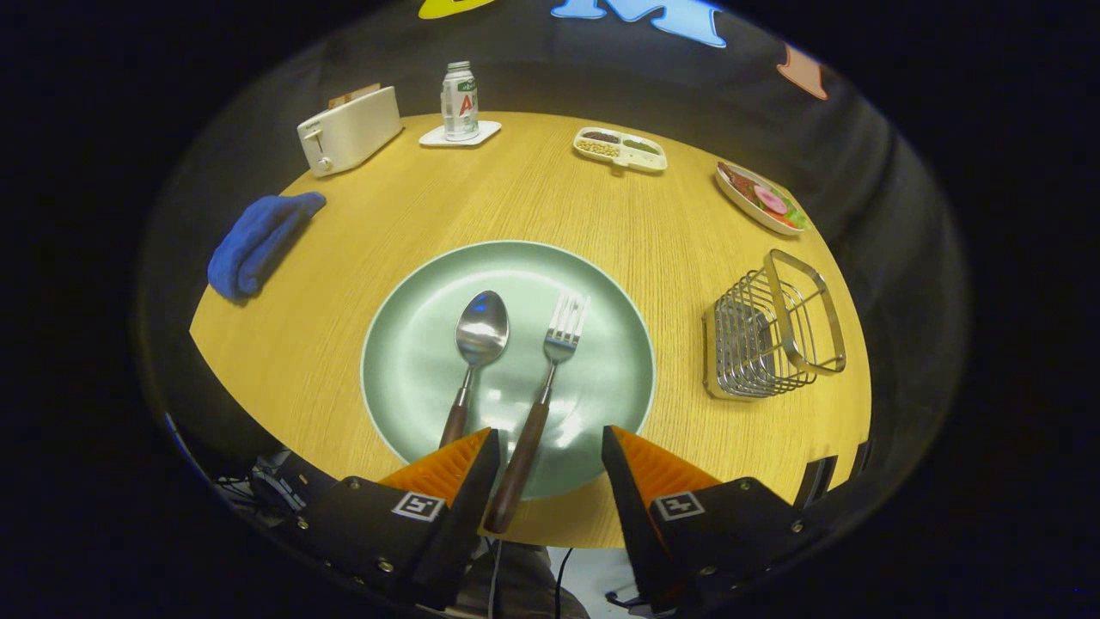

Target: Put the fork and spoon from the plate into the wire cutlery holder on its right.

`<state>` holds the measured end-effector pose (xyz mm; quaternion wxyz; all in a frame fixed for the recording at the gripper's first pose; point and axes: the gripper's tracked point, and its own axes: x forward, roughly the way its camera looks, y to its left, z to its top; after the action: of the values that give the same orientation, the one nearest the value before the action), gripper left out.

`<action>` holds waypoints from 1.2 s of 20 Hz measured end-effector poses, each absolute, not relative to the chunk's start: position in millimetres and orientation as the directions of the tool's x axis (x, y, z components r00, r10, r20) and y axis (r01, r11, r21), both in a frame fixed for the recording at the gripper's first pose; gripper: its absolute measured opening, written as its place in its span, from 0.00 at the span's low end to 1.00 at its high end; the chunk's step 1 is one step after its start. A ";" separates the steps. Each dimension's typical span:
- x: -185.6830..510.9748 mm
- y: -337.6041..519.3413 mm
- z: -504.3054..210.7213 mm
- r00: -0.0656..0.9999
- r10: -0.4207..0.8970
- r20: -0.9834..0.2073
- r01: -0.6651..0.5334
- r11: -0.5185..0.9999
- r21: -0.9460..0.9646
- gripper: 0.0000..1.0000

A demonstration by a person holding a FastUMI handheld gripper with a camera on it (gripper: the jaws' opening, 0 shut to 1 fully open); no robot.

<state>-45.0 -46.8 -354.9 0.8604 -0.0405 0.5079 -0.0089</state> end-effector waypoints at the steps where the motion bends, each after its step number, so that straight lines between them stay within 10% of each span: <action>1: -46.7 -44.9 -357.0 0.461 -0.048 -0.886 -0.038 0.997 -0.074 0.64; 9: -49.5 -52.3 -376.6 0.307 -0.047 -0.951 -0.071 0.995 -0.071 0.39; 10: -46.6 -46.2 -391.0 0.277 0.009 -0.961 -0.065 0.998 -0.009 0.14; 14: -46.7 -56.5 -375.2 0.224 0.036 -0.974 -0.091 0.996 0.016 0.01; 24: -49.1 -71.2 -335.4 0.144 0.074 -0.987 -0.296 0.955 0.028 0.01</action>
<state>-49.1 -71.2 -335.4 0.7515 -0.0862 0.6424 0.1230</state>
